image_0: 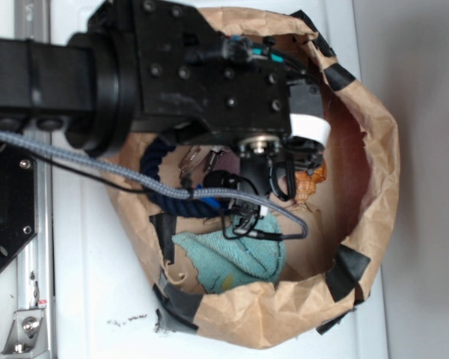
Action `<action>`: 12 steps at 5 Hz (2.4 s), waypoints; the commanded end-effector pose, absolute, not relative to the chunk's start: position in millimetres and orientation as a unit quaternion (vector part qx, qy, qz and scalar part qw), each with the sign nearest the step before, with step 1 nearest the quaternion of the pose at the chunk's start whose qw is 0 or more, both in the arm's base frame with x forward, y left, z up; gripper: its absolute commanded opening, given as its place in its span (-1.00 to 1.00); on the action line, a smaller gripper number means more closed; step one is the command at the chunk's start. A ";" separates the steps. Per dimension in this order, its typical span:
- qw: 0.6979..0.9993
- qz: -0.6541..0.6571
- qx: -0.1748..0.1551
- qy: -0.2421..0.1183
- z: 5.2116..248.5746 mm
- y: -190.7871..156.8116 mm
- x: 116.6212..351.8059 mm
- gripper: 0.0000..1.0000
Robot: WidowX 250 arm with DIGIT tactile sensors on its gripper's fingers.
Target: Grab the silver keys.
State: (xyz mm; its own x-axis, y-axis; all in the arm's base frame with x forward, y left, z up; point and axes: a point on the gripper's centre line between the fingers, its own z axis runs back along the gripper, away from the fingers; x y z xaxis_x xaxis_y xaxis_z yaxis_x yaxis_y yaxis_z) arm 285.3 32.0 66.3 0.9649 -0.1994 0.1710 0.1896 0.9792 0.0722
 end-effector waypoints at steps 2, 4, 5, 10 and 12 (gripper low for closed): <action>0.988 -0.095 0.048 -0.109 37.6 33.3 267.4 1.00; 0.991 -0.090 0.019 -0.098 27.6 41.2 239.6 1.00; 0.990 -0.092 0.028 -0.106 25.6 41.2 232.4 -1.00; 0.990 -0.094 0.027 -0.103 31.3 37.2 249.9 -1.00; 0.990 -0.090 0.028 -0.106 50.4 34.9 264.9 -1.00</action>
State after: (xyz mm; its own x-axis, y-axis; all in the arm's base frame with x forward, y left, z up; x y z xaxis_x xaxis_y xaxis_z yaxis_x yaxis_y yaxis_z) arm 255.0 44.1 31.9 0.9790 -0.1523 0.1357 0.1471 0.9880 0.0472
